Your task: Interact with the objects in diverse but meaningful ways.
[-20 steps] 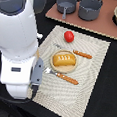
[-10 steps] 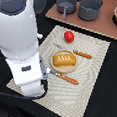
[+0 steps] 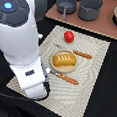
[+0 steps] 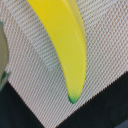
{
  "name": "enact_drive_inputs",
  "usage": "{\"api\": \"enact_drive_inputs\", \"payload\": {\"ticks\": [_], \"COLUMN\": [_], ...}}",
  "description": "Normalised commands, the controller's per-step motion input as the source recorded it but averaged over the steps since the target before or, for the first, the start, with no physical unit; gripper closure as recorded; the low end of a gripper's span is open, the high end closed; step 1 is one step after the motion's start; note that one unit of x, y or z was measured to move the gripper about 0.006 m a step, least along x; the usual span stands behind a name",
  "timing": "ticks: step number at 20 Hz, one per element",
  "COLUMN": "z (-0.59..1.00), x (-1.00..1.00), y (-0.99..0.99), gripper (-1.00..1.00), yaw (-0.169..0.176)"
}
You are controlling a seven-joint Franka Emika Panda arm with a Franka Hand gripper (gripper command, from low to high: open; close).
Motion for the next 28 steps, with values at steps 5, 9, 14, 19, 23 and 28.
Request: {"api": "enact_drive_inputs", "payload": {"ticks": [5, 9, 14, 19, 23, 28], "z": [-0.21, -0.17, -0.18, -0.12, -0.13, -0.13], "x": [-0.37, -0.38, -0.25, -0.05, 0.0, 0.0], "y": [0.0, 0.0, 0.0, 0.03, 0.04, 0.01], "gripper": [-1.0, -1.0, -1.0, -1.0, 1.0, 1.0], "yaw": [0.08, 0.087, 0.081, 0.066, 0.053, 0.05]}}
